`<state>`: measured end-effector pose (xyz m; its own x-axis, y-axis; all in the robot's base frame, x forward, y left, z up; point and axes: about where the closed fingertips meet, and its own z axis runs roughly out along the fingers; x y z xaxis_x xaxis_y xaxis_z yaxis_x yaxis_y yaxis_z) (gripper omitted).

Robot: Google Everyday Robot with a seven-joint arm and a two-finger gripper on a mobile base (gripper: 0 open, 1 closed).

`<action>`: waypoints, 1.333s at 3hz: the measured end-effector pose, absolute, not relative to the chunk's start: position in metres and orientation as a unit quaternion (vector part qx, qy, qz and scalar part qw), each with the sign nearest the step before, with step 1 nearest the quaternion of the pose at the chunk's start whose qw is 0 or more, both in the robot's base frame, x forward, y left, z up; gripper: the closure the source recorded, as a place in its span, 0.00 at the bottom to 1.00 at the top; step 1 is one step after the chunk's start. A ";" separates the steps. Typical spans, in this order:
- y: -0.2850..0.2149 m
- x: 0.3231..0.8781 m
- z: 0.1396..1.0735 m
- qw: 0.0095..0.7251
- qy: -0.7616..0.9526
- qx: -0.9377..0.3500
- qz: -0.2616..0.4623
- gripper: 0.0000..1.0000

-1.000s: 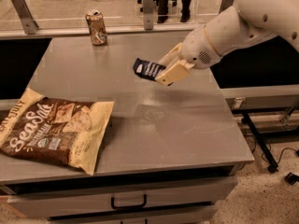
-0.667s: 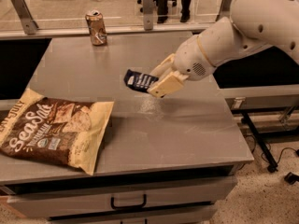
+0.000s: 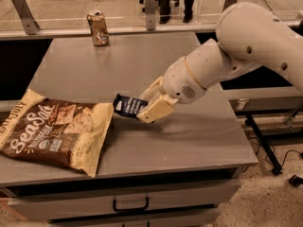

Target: Move rxbar blueberry near brown chip bag

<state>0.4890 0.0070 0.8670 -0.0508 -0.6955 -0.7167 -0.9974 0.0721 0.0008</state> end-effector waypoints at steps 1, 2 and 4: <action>0.013 0.484 0.861 0.279 0.670 -0.632 0.270 0.28; 0.019 0.480 0.858 0.275 0.667 -0.634 0.278 0.04; -0.009 0.508 0.881 0.309 0.680 -0.619 0.243 0.00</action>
Offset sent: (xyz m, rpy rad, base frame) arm -0.0111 0.0147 -0.0148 0.0172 0.0375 0.0414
